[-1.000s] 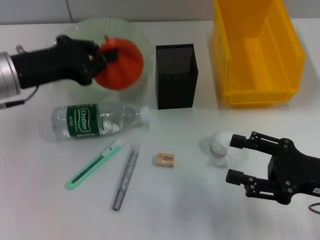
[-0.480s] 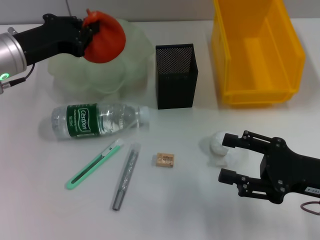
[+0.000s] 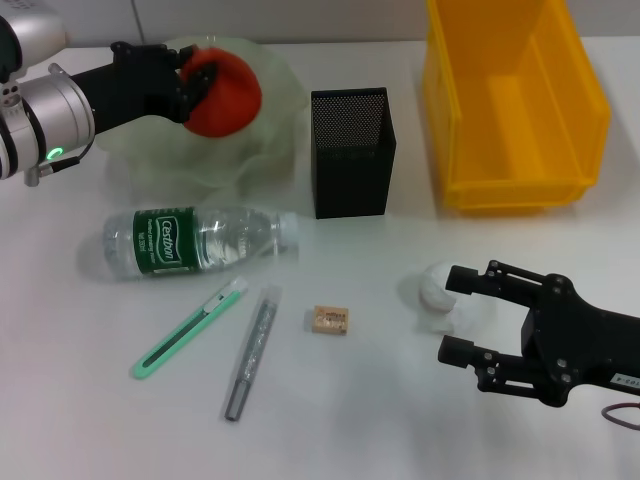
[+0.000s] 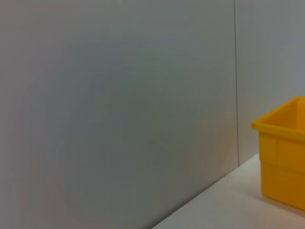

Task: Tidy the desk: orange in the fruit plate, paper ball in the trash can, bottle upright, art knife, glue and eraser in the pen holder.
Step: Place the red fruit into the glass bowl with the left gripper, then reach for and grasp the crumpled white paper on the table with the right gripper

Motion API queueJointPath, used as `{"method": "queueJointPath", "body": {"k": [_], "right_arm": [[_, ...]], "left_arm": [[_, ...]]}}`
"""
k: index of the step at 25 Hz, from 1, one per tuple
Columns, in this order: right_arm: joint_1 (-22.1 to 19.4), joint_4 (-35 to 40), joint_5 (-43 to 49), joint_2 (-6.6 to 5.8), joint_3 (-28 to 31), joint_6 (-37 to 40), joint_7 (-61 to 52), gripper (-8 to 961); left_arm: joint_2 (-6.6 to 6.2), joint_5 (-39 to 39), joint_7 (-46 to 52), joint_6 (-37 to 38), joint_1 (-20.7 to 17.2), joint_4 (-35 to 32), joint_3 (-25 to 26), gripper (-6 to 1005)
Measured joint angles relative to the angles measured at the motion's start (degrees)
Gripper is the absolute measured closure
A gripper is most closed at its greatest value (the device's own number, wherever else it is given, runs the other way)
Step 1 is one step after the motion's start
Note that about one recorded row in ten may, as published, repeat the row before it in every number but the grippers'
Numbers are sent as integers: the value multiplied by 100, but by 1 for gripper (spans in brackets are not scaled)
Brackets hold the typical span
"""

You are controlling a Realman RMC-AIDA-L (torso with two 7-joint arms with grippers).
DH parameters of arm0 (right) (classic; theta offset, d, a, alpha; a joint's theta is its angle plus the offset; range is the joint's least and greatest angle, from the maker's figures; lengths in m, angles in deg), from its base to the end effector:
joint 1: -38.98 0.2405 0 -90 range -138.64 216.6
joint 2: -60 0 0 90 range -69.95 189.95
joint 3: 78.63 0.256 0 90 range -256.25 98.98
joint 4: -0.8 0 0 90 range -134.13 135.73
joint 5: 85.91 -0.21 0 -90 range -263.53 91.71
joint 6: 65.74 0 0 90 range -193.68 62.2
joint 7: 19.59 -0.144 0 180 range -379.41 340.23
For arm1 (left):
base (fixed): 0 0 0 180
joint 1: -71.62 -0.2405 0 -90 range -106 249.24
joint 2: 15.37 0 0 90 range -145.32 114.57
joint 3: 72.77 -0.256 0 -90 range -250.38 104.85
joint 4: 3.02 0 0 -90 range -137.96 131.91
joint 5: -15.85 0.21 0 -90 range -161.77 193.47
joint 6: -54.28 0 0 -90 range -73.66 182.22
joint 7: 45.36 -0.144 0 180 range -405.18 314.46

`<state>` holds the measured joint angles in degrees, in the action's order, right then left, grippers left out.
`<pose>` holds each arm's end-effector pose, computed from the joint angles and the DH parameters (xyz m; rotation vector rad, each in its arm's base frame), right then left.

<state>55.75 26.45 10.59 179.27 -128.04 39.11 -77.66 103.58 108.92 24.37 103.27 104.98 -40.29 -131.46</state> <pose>0.2799 0.2265 -0.0214 -2.6822 0.4810 1.1964 -0.2516 0.4170 -0.0018 -2.2913 -0.4360 -0.4271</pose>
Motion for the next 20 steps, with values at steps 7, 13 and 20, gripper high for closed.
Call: {"method": "queueJointPath", "body": {"k": [7, 13, 20], "right_arm": [[34, -29, 0, 0, 19, -2, 29, 188], [59, -36, 0, 0, 19, -60, 33, 189], [82, -34, 0, -1, 18, -72, 34, 189]], "left_arm": [[-1, -143, -5, -37, -36, -3, -21, 701], [-14, -230, -7, 201, -134, -107, -12, 456], [-62, -804, 188, 2911, -733, -937, 35, 261]]}}
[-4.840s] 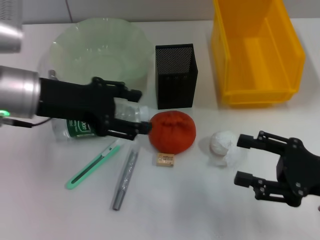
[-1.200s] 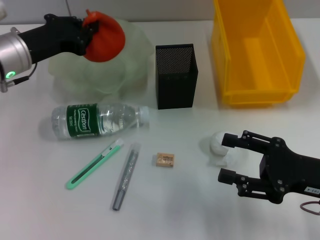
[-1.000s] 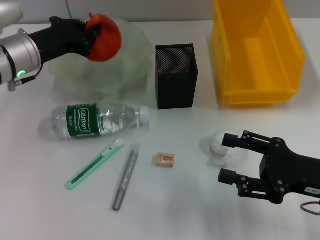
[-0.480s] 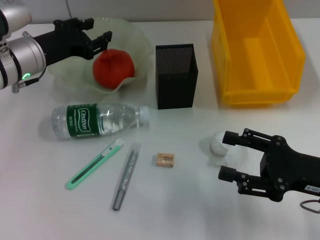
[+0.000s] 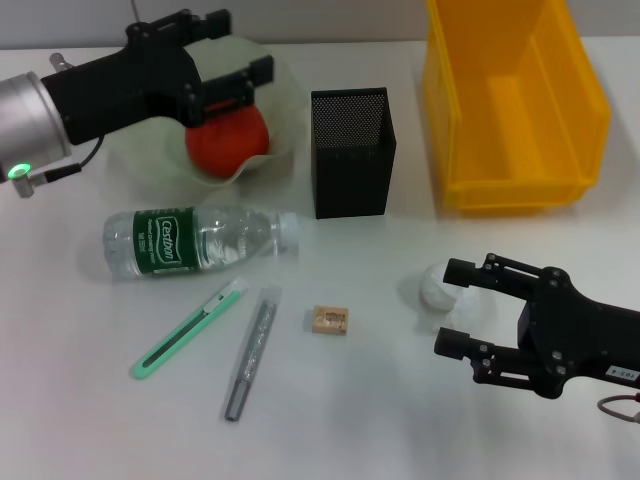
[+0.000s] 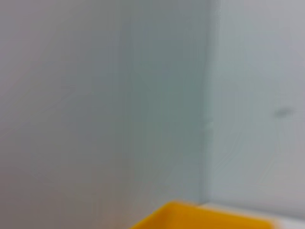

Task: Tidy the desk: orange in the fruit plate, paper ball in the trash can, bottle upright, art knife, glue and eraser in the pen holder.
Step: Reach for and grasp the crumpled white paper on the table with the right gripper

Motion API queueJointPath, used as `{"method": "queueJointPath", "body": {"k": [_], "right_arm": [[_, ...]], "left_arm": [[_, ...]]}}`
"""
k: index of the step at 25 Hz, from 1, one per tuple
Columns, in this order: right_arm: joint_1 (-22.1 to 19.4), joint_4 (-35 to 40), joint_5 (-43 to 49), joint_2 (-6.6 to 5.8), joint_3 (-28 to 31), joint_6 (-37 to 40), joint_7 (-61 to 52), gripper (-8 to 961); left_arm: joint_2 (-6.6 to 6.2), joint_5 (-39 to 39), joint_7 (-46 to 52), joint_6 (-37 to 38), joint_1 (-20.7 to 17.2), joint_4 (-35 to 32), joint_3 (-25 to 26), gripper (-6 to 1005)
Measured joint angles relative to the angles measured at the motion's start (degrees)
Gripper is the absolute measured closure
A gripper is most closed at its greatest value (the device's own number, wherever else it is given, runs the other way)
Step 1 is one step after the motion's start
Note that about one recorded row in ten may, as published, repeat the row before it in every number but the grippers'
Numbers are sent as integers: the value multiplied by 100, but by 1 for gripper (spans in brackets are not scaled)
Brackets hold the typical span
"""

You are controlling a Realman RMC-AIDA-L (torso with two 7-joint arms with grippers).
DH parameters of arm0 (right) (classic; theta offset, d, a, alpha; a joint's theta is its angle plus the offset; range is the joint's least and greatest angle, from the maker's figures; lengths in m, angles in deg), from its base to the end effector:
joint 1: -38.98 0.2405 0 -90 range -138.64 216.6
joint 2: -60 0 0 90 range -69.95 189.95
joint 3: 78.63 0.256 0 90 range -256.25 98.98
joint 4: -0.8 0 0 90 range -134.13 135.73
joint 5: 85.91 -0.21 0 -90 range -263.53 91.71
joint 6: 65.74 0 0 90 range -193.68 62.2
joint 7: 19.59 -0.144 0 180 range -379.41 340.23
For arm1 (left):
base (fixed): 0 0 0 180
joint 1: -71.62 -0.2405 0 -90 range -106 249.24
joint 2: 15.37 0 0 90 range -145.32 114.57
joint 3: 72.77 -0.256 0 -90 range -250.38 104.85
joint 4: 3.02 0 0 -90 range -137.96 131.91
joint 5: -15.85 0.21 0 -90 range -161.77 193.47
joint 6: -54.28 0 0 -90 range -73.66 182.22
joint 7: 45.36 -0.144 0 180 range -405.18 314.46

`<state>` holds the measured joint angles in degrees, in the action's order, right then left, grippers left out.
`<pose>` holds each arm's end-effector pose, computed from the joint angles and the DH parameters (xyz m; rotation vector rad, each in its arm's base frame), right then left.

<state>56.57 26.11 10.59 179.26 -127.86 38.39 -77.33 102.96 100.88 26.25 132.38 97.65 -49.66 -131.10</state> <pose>0.2782 0.2313 -0.0224 -2.6813 0.4686 1.1879 -0.2150 0.3600 0.0244 -2.4882 -0.2664 -0.8926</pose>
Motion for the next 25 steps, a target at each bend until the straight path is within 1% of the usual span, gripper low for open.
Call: {"method": "queueJointPath", "body": {"k": [1, 4, 5, 6, 7, 8, 10, 11, 12, 13, 14, 15, 16, 19, 20, 21, 22, 23, 24, 25], "right_arm": [[0, 0, 0, 0, 0, 0, 0, 189], [8, 0, 0, 0, 3, -10, 0, 190], [12, 0, -22, 0, 29, -50, -11, 190], [12, 0, -22, 0, 29, -50, -11, 190], [16, 6, -125, 0, 109, -135, -147, 190], [16, 6, -125, 0, 109, -135, -147, 190], [31, 97, -252, -13, 311, -173, -454, 190], [41, 204, -269, -19, 382, -166, -651, 190], [41, 204, -269, -19, 382, -166, -651, 190], [47, 351, -276, -21, 442, -162, -886, 190], [55, 543, -281, -21, 492, -171, -1171, 189], [84, 1045, -277, -21, 520, -205, -1829, 189], [84, 1045, -277, -21, 520, -205, -1829, 189], [185, 1845, -195, -40, 494, -223, -2875, 189], [268, 2455, 4, -54, 469, -222, -3560, 189], [411, 3117, 471, -56, 462, -225, -4383, 189], [510, 3432, 798, -51, 461, -223, -4805, 189], [510, 3432, 798, -51, 461, -223, -4805, 188], [737, 3922, 1495, -40, 437, -212, -5523, 188], [737, 3922, 1495, -40, 437, -212, -5523, 188]], "left_arm": [[0, 0, 0, 0, 0, 0, 0, 262], [-13, -3, 216, 960, -176, -185, 8, 263], [-18, -6, 261, 1653, -286, -175, 50, 263], [-18, -6, 261, 1653, -286, -175, 50, 263], [-18, -7, 254, 1845, -321, -160, 65, 263], [-16, -10, 176, 2221, -417, -113, 94, 264], [0, 13, 23, 2600, -642, 45, 61, 264], [0, 13, 23, 2600, -642, 45, 61, 265], [3, 63, -26, 2658, -765, 226, 15, 265], [3, 63, -26, 2658, -765, 226, 15, 265], [2, 90, -66, 2661, -796, 347, -11, 266], [-11, 118, -230, 2666, -827, 619, -40, 266], [-11, 118, -230, 2666, -827, 619, -40, 266], [-18, 125, -525, 2671, -839, 924, -20, 267], [-16, 126, -611, 2667, -852, 990, -22, 267], [-14, 127, -631, 2644, -858, 1004, -60, 268], [-15, 127, -631, 2633, -858, 1006, -73, 268], [-15, 127, -631, 2633, -858, 1006, -73, 268], [-13, 128, -632, 2621, -858, 1010, -93, 269], [-10, 136, -632, 2606, -856, 1015, -114, 269]]}}
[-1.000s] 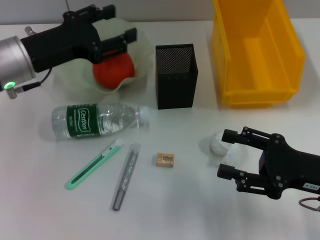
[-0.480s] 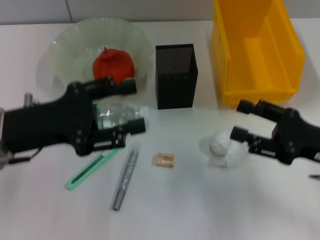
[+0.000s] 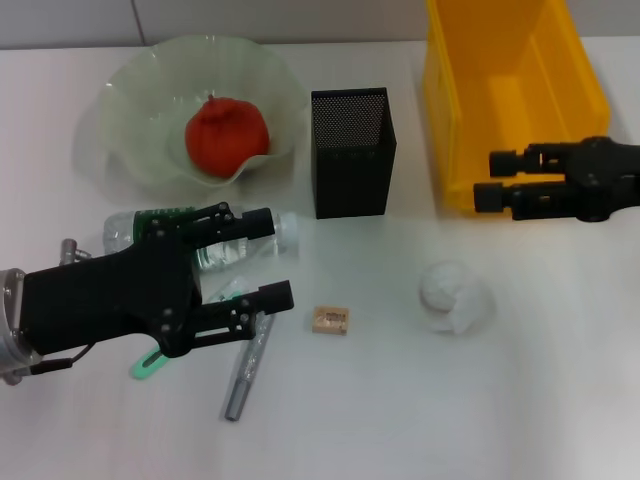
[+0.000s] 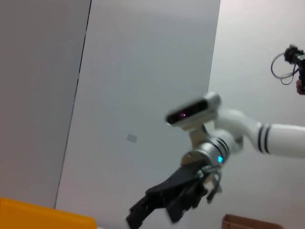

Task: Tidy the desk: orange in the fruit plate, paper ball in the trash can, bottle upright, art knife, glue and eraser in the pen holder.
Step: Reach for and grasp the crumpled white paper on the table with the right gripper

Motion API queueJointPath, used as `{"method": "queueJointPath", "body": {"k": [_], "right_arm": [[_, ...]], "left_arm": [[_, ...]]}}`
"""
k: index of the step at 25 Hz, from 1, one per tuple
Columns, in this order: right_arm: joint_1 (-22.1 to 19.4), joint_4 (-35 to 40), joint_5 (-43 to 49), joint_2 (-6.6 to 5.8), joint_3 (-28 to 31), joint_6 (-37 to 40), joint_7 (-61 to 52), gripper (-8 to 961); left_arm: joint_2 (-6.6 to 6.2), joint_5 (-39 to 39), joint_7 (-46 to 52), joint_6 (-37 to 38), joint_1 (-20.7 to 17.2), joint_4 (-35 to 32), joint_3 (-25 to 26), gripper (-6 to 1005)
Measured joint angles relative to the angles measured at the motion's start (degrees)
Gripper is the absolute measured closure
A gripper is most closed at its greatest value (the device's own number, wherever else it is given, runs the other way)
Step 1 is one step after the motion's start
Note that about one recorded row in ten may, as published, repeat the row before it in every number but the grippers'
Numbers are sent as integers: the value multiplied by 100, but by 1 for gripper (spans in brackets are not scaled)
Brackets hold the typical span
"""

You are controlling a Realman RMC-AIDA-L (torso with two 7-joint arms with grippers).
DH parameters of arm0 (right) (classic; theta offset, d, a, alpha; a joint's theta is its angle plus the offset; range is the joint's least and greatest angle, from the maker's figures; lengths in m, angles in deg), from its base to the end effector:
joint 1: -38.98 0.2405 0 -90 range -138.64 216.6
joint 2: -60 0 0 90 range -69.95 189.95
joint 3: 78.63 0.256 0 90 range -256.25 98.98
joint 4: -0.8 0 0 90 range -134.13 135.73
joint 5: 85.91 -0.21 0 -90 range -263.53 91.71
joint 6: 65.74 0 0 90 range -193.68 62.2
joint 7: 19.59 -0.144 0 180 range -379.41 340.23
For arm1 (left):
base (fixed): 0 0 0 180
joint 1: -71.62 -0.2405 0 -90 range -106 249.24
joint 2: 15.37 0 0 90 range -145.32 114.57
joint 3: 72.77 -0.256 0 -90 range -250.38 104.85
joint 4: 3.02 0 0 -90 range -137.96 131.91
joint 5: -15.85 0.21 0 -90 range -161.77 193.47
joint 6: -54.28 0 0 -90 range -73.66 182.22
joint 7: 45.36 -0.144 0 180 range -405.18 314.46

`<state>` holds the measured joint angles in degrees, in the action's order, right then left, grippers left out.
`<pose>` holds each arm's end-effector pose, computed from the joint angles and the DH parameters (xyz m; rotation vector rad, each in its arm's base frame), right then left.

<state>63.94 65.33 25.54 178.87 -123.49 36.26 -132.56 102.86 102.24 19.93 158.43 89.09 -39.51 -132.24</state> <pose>0.2237 0.3159 0.0632 -2.7663 0.9338 0.6808 -0.2502 0.2532 -0.0007 -2.7382 -0.3285 -1.2167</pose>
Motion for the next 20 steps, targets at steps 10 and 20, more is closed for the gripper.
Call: {"method": "queueJointPath", "body": {"k": [10, 20], "right_arm": [[1162, 771, 2715, 26, -1481, -7, -2248, 192], [1344, 492, 3137, 35, -2391, -596, -2763, 202]], "left_arm": [[22, 268, -19, -136, 78, 71, -17, 271], [25, 273, -50, -162, 51, 88, -12, 271]]}}
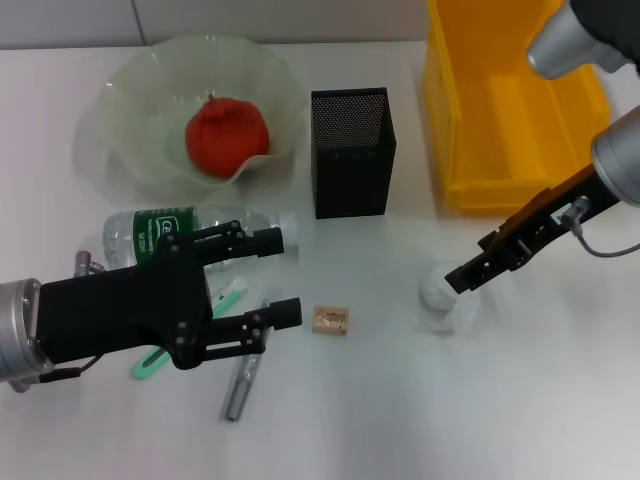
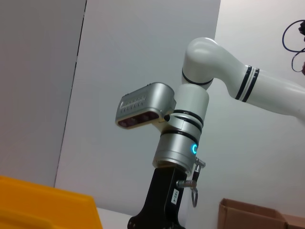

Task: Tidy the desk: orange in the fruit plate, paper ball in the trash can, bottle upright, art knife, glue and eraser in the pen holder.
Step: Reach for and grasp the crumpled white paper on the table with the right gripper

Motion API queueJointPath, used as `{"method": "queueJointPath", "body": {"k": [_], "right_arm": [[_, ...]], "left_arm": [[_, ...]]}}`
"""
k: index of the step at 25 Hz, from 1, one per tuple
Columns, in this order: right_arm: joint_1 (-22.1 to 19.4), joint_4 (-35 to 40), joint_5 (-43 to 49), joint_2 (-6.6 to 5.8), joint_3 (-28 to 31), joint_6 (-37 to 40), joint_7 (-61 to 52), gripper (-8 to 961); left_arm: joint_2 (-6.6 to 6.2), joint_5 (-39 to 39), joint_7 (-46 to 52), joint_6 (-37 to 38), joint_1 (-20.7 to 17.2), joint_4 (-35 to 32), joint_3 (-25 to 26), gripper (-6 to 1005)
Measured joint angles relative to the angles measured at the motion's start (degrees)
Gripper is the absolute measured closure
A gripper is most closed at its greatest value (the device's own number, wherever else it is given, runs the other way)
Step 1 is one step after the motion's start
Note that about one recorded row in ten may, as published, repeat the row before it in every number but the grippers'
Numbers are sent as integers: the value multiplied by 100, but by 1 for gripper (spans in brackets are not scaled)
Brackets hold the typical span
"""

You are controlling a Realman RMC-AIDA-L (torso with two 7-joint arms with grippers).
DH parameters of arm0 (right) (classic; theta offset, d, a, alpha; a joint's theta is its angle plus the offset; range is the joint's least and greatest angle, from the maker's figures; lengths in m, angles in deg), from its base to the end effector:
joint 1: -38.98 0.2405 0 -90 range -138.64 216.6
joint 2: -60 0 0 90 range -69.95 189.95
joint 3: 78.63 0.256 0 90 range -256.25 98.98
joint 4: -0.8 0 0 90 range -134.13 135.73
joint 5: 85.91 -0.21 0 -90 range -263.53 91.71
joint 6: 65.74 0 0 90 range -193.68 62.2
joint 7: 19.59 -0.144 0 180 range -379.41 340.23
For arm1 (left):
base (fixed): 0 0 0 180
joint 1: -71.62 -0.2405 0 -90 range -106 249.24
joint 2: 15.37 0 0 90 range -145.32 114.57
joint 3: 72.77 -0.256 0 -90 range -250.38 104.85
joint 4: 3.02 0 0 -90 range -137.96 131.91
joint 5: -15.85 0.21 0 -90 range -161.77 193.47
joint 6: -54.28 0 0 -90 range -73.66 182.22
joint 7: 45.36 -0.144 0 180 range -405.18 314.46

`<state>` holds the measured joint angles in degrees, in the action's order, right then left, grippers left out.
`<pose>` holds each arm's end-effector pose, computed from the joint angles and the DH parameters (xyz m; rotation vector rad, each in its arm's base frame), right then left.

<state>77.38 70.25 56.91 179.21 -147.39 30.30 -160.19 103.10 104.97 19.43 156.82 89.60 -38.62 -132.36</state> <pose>0.1819 0.3536 0.0047 -2.7420 1.0712 -0.3830 -0.2537 0.2531 -0.0097 -2.7749 -0.3515 -1.1563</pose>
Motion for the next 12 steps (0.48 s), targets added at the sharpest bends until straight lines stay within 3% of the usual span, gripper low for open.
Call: {"method": "queueJointPath", "body": {"k": [12], "right_arm": [[15, -410, 29, -3, -348, -492, -91, 226]], "left_arm": [[0, 0, -10, -28, 37, 1, 3, 270]]}}
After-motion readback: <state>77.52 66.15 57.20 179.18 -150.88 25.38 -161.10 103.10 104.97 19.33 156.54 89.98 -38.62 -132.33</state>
